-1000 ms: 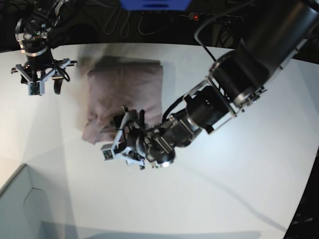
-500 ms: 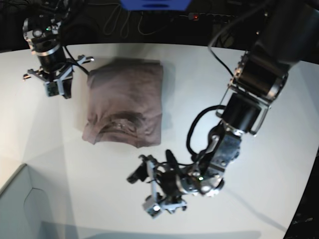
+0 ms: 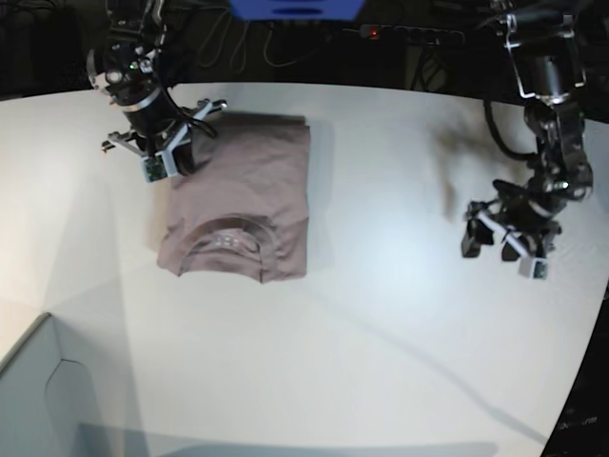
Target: Layout the t-shirt on the table in an organized manner, then fold the t-shirt properly
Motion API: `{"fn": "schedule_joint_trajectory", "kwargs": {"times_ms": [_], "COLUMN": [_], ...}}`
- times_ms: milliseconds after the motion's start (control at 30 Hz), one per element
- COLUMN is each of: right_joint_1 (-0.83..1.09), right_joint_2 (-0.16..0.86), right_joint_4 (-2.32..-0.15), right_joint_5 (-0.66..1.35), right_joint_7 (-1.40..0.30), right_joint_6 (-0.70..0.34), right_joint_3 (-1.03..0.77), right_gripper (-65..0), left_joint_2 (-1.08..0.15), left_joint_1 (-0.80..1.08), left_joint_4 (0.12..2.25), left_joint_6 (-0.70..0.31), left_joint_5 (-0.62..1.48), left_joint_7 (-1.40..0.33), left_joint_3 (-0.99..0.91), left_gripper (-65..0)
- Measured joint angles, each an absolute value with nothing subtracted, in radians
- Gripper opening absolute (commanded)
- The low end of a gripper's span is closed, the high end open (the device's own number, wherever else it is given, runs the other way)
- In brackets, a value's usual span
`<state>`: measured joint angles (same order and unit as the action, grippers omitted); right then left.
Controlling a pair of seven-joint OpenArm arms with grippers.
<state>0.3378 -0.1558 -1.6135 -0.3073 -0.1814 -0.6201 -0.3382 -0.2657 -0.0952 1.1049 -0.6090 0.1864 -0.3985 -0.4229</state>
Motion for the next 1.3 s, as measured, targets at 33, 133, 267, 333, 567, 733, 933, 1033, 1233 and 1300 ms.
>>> {"fn": "schedule_joint_trajectory", "kwargs": {"times_ms": [33, 133, 267, 333, 567, 733, 933, 1033, 1233, 1300], "right_joint_1": [0.336, 0.337, 0.338, 0.336, 0.334, 0.339, 0.367, 0.41, 0.54, 0.594], "right_joint_2": [-0.155, -0.156, -0.155, -0.155, -0.156, -0.162, -0.155, -0.161, -0.161, -0.162], "right_joint_4": [-1.604, -1.579, -1.55, -1.521, -1.465, -1.465, -1.468, -1.467, -1.467, -1.467], "right_joint_5": [-0.307, -0.307, -0.307, -0.306, -0.3, -0.309, -0.308, -0.311, -0.247, -0.162], "right_joint_7": [-0.178, -0.179, -0.171, -0.161, -0.042, 0.071, 0.236, 0.238, 0.234, 0.248], "right_joint_6": [-0.62, -0.62, -0.62, -0.619, -0.62, -0.62, -0.62, -0.622, -0.621, -0.621], "right_joint_3": [-0.341, -0.344, -0.344, -0.344, -0.389, -0.488, -0.633, -0.659, -0.665, -0.665], "right_gripper": [-65.0, -65.0, -65.0, -65.0, -65.0, -65.0, -65.0, -65.0, -65.0, -65.0], "left_joint_2": [-0.271, -0.275, -0.268, -0.268, -0.27, -0.262, -0.251, -0.249, -0.214, -0.161], "left_joint_1": [-0.068, 0.001, 0.059, 0.063, 0.069, 0.135, 0.279, 0.405, 0.601, 0.653], "left_joint_4": [1.106, 1.109, 1.106, 1.107, 1.109, 1.186, 1.376, 1.487, 1.674, 1.699], "left_joint_6": [-0.606, -0.608, -0.61, -0.61, -0.61, -0.61, -0.614, -0.609, -0.61, -0.618], "left_joint_5": [0.184, 0.193, 0.187, 0.189, 0.191, 0.194, 0.369, 0.426, 0.512, 0.508], "left_joint_7": [-0.395, -0.376, -0.392, -0.392, -0.385, -0.397, -0.39, -0.457, -0.55, -0.565], "left_joint_3": [-0.464, -0.555, -0.627, -0.655, -0.703, -0.712, -0.71, -0.711, -0.715, -0.735], "left_gripper": [-19.4, -19.4, -19.4, -19.4, -19.4, -20.9, -22.0, -22.2, -47.2, -58.5]}}
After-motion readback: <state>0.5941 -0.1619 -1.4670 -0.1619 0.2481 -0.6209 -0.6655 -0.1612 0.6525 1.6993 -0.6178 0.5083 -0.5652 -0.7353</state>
